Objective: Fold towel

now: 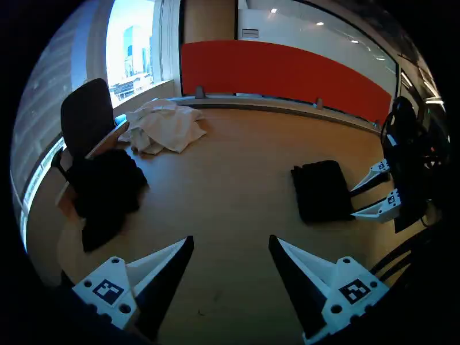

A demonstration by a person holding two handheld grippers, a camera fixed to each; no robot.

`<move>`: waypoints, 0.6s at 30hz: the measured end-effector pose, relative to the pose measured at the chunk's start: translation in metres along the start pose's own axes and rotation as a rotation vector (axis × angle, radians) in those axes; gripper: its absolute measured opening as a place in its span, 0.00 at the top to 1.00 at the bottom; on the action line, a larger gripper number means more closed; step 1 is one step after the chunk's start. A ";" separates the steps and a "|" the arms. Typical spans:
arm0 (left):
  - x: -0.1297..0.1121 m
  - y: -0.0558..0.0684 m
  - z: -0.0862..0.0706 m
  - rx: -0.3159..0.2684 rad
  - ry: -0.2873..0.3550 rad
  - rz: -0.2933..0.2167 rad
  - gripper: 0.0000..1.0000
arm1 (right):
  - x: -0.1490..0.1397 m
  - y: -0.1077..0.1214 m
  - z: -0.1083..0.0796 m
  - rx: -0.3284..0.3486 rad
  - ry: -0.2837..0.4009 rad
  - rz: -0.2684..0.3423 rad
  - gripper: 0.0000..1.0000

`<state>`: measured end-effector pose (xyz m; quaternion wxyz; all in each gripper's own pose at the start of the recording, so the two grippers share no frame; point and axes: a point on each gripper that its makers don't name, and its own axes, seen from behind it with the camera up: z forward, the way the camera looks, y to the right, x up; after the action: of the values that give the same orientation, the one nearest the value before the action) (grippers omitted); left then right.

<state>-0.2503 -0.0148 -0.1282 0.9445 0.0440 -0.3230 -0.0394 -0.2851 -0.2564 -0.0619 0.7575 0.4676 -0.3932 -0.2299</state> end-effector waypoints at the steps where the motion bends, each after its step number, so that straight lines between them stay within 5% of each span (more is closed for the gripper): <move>1: 0.000 0.000 0.000 0.000 0.000 0.001 0.03 | -0.002 0.000 0.000 -0.002 -0.003 0.003 0.22; 18: -0.001 0.005 0.000 -0.005 -0.002 0.006 0.03 | -0.030 0.004 0.002 -0.037 -0.056 0.047 0.24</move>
<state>-0.2509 -0.0100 -0.1279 0.9445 0.0403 -0.3239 -0.0373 -0.3046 -0.2342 -0.0695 0.7599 0.4376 -0.4209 -0.2323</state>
